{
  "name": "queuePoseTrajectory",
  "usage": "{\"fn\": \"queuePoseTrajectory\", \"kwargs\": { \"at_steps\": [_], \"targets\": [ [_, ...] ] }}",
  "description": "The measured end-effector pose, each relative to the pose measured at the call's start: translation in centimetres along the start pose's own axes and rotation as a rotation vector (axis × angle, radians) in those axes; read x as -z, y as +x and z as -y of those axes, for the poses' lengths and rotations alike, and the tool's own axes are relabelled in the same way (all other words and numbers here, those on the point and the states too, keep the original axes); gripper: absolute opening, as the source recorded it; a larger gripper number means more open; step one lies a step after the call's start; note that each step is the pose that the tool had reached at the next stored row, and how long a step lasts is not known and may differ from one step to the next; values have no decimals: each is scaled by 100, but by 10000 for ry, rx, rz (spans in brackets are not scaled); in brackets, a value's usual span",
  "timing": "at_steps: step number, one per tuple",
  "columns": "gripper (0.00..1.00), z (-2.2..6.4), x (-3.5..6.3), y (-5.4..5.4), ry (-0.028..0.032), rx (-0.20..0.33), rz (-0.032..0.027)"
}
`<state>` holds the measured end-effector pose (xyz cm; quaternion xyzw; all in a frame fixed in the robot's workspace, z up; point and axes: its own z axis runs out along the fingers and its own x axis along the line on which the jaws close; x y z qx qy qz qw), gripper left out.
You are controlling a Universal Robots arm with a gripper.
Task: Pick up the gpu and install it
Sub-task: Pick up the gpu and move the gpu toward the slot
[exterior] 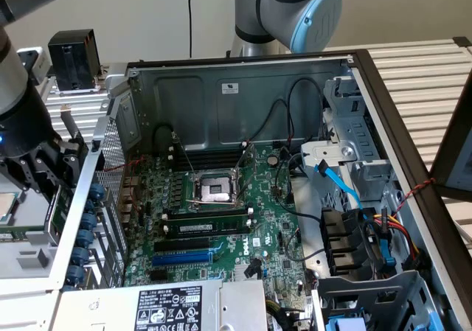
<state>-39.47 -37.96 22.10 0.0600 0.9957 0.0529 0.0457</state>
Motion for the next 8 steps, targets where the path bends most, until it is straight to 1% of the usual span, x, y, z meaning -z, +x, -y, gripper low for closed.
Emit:
{"fn": "queuePoseTrajectory", "kwargs": {
  "at_steps": [4,8],
  "targets": [
    [47,-7,-7,-17,6,-40,-30],
    [47,-14,-8,-18,18,-49,-99]
  ]
}}
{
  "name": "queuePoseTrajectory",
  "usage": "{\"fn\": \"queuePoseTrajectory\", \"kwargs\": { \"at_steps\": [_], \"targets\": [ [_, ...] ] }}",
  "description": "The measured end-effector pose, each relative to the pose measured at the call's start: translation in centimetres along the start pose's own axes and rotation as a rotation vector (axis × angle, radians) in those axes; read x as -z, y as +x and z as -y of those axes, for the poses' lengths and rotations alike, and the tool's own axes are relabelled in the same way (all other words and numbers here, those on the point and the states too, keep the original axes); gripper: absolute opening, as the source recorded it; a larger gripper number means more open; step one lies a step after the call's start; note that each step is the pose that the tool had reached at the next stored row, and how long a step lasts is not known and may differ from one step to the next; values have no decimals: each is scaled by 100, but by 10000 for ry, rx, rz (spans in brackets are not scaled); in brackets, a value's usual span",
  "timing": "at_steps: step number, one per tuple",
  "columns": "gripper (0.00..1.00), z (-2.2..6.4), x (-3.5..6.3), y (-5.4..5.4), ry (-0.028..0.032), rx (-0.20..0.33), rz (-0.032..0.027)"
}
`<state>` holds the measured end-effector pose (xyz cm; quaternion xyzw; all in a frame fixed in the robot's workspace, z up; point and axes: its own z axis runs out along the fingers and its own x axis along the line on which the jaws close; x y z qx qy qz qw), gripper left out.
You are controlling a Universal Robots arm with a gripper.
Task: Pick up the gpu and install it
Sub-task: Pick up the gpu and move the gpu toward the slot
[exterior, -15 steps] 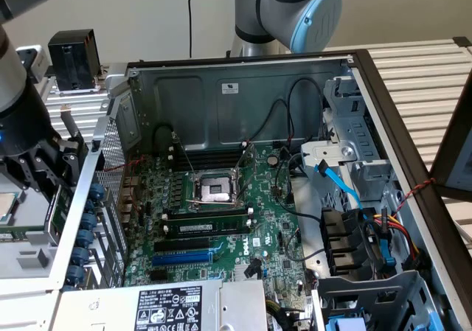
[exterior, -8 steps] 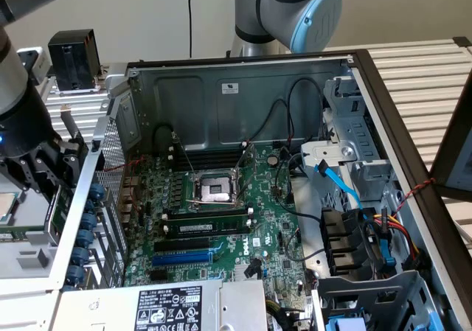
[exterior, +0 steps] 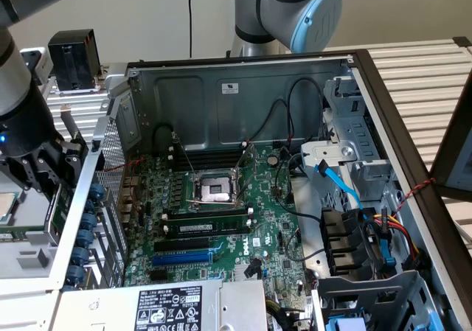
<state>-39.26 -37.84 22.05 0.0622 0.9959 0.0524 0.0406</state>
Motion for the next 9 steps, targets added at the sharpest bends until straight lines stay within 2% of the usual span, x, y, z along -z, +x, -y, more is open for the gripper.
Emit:
{"fn": "queuePoseTrajectory", "kwargs": {
  "at_steps": [3,5,6,7,9],
  "targets": [
    [47,-6,-1,1,19,-3,-37],
    [45,-10,-1,2,51,-2,-42],
    [45,-12,-1,2,77,-1,-41],
    [38,-13,-1,2,103,2,-37],
    [38,-18,-1,3,168,7,-32]
  ]
}}
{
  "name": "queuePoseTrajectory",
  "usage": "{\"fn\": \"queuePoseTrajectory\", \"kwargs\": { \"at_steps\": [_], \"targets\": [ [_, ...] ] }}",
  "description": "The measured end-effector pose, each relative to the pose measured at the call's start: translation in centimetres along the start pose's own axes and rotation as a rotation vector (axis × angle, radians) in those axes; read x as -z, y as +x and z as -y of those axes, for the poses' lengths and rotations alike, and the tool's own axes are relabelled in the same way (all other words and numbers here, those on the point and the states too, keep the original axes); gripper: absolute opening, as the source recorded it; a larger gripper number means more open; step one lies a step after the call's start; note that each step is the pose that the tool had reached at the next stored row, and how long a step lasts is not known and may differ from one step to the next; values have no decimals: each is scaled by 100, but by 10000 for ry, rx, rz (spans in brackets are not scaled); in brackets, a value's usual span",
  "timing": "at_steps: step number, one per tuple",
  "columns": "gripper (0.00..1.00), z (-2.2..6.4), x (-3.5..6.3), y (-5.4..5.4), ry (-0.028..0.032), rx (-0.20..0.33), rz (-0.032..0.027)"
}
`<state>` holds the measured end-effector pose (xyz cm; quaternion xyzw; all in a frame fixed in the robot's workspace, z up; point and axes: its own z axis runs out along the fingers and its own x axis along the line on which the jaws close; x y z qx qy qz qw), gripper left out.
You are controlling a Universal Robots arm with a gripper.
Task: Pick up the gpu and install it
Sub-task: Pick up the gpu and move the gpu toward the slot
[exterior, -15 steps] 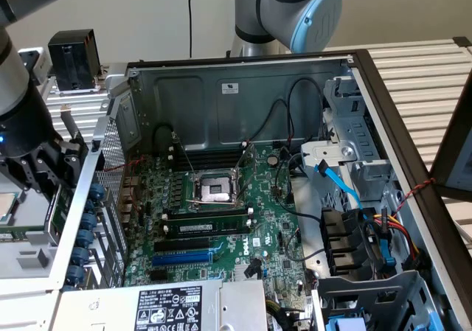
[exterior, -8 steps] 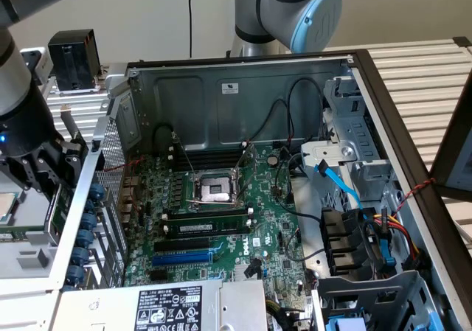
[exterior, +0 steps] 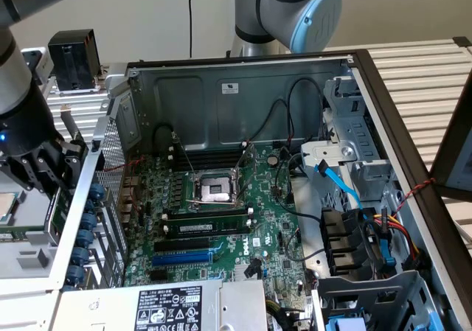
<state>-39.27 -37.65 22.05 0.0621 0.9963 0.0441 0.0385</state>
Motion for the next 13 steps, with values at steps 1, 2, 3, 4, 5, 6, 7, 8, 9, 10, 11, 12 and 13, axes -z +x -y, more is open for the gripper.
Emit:
{"fn": "queuePoseTrajectory", "kwargs": {
  "at_steps": [1,2,3,4,5,6,7,8,9,10,11,12,13],
  "targets": [
    [38,-4,-1,0,43,4,3],
    [38,-8,-1,0,92,8,7],
    [38,-13,-2,0,141,12,11],
    [38,-18,-3,-1,178,15,16],
    [38,-25,-4,-2,209,18,19],
    [38,-33,-6,-2,232,19,21],
    [38,-47,-7,-2,267,22,21],
    [38,-68,-11,-2,306,25,23],
    [38,-92,-14,0,351,29,23],
    [38,-112,-16,3,413,33,24],
    [38,-127,-18,4,489,42,29],
    [38,-138,-20,6,581,49,28],
    [38,-150,-22,8,669,57,23]
  ]
}}
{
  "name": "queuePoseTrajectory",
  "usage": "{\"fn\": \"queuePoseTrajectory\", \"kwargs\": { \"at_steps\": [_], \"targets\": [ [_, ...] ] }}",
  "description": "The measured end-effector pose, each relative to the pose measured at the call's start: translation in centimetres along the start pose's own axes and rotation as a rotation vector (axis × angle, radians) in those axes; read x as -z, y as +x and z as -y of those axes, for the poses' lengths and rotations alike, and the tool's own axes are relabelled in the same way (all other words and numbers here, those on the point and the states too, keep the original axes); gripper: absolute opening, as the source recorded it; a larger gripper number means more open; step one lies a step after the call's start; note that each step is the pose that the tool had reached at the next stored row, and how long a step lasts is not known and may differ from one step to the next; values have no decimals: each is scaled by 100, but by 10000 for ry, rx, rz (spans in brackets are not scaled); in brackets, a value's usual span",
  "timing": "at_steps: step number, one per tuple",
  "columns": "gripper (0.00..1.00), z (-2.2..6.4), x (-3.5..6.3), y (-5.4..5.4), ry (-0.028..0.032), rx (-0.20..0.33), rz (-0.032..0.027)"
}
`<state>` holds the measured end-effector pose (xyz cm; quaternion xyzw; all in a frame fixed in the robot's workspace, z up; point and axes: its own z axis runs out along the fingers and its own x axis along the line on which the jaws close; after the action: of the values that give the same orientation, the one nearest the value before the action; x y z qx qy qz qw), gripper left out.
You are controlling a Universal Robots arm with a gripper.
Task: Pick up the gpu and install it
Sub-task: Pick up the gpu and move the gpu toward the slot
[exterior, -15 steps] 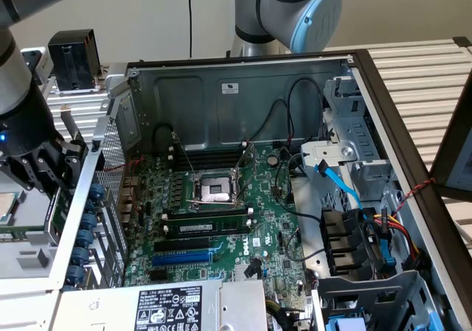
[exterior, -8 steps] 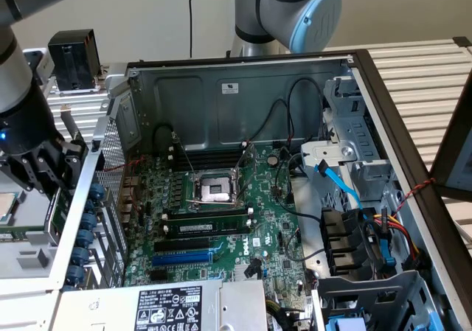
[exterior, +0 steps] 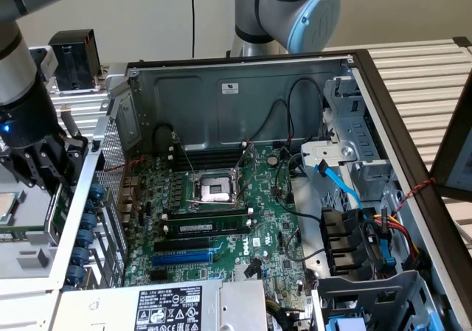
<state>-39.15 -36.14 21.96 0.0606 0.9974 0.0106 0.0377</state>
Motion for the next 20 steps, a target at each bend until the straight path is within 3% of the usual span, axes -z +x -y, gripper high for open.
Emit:
{"fn": "queuePoseTrajectory", "kwargs": {
  "at_steps": [2,3,7,15,18,20],
  "targets": [
    [38,-8,-1,1,150,15,-21],
    [38,-9,-1,1,196,19,-21],
    [38,-9,-1,1,209,34,-22],
    [38,4,0,0,157,52,-29],
    [38,5,-2,0,5,56,-46],
    [38,5,-6,0,-55,51,-51]
  ]
}}
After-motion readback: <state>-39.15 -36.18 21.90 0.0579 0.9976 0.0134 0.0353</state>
